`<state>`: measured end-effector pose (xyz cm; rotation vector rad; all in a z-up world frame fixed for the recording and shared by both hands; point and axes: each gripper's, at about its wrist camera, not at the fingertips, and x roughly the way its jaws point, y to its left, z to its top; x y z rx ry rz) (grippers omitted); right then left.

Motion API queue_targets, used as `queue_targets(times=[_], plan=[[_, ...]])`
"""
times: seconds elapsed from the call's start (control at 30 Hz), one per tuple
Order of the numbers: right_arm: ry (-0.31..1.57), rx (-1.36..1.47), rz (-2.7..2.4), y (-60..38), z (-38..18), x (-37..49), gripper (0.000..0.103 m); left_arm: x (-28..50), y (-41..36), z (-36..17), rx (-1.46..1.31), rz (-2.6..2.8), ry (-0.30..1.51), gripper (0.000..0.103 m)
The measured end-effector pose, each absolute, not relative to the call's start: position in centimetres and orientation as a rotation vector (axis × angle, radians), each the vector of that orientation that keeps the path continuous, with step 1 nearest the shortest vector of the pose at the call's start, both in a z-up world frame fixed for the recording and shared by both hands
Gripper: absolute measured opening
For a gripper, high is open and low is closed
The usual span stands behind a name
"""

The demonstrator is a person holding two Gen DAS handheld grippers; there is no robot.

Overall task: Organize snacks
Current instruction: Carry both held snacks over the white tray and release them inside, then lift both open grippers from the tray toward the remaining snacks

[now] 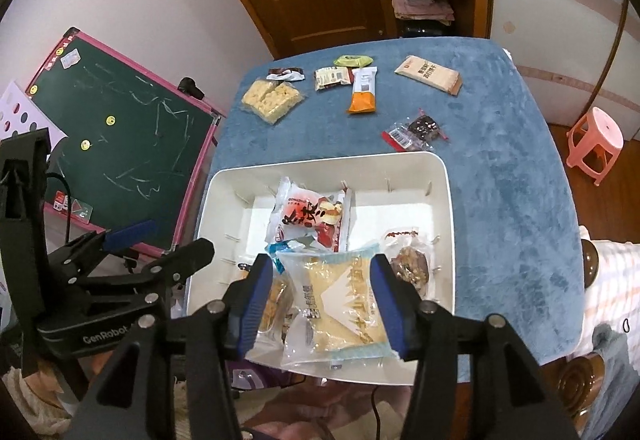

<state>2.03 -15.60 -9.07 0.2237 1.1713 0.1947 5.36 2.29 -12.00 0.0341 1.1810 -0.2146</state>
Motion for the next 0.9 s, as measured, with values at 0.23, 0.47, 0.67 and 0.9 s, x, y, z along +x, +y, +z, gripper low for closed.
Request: queue_targets(times=[0.23,0.47,0.67,0.9], plan=[[1.174,0.227,0.189,-15.8,-9.2,2.0,0.051,5.3,2.2,-11.9,0.035,-0.214,1.179,0.087],[1.176,0.227,0.192,-15.8,-9.2,2.1,0.051,5.6,2.0,-11.5,0.046,-0.215,1.166,0.087],[1.185,0.226,0.196,-16.0,-9.6,2.1,0.051,5.7,2.0,-11.5,0.045,-0.215,1.168,0.087],[1.2,0.228,0.202,-16.1,-10.1,2.9,0.051,5.7,1.9,-11.6,0.053,-0.215,1.169,0.087]])
